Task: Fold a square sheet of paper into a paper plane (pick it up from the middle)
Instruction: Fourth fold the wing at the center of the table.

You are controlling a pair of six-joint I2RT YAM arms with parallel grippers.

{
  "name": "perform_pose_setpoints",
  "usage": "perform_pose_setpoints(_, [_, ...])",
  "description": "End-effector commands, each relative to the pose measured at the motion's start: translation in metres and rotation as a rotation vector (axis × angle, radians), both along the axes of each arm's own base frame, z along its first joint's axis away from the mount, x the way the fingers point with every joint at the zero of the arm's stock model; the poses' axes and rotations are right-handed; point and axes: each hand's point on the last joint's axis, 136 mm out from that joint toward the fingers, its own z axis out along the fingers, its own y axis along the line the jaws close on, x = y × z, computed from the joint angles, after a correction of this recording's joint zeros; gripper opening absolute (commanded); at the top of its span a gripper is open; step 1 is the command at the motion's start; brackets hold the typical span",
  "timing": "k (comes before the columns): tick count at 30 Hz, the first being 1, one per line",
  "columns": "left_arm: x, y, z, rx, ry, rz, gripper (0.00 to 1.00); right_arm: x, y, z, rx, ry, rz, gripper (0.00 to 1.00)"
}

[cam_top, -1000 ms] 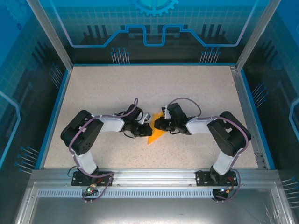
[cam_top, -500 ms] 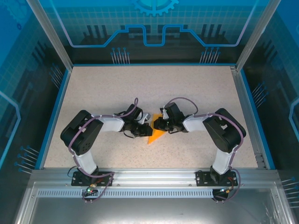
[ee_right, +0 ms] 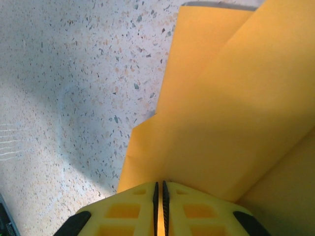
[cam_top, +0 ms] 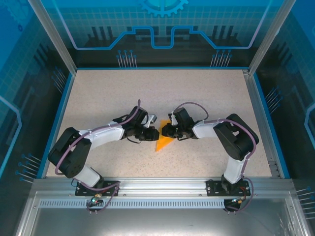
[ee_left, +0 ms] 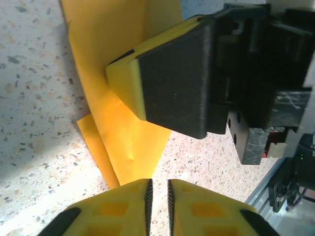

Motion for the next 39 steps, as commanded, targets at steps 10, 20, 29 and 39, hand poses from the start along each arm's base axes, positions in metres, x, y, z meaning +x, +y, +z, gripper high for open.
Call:
perform_pose_setpoints(10, [-0.010, -0.011, -0.045, 0.100, 0.030, -0.101, 0.12, -0.016, -0.011, -0.026, -0.045, 0.091, 0.015, 0.14])
perform_pose_setpoints(20, [-0.016, -0.007, -0.067, 0.120, 0.065, -0.101, 0.11, -0.012, -0.017, -0.026, -0.050, 0.091, 0.005, 0.14])
perform_pose_setpoints(29, [-0.033, 0.005, -0.080, 0.151, 0.100, -0.115, 0.10, 0.000, -0.027, -0.025, -0.080, 0.091, -0.029, 0.14])
perform_pose_setpoints(39, [-0.060, 0.017, -0.091, 0.205, 0.133, -0.151, 0.09, 0.013, -0.045, -0.027, -0.138, 0.093, -0.089, 0.14])
